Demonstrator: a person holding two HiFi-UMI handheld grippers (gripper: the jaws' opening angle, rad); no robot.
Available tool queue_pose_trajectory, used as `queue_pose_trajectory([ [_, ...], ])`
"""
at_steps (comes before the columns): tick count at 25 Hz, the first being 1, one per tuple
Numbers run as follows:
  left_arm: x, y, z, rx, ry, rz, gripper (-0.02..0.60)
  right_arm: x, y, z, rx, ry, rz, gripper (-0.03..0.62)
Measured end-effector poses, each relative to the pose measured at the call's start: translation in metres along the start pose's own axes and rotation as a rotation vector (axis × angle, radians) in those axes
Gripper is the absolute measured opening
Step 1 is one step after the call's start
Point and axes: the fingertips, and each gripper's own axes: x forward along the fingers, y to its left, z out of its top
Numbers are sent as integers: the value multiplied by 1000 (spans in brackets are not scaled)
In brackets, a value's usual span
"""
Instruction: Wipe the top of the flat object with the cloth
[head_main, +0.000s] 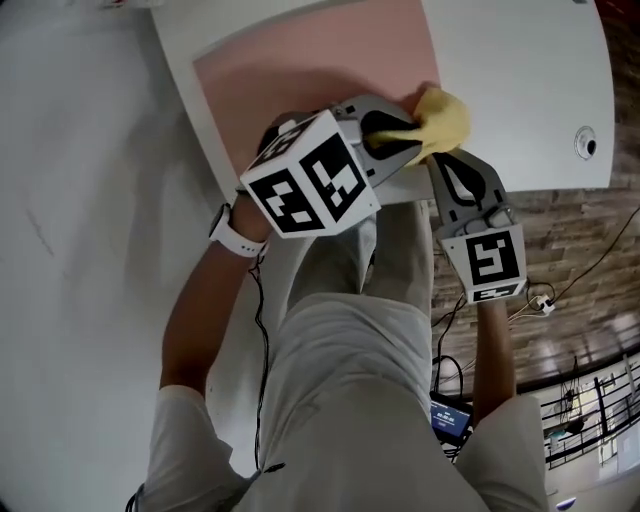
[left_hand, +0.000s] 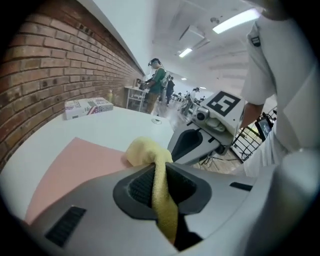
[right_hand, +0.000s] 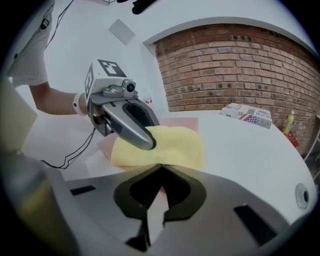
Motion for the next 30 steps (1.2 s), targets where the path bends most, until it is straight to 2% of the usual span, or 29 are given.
queue_pose_trajectory([
  [4, 7, 8, -8, 116, 120, 22, 60, -1, 0, -2, -37, 8, -1, 6],
  [8, 15, 14, -3, 169, 130, 26, 60, -1, -1, -4, -54, 41, 8, 6],
  [18, 9, 40, -3, 160, 99, 57, 61, 1, 3, -6, -62, 94, 30, 7],
  [24, 6, 69, 7, 185, 100, 93, 61, 1, 1, -7, -131, 161, 38, 7],
  [30, -4, 98, 10, 187, 103, 126, 63, 2, 1, -8, -51, 223, 71, 6],
])
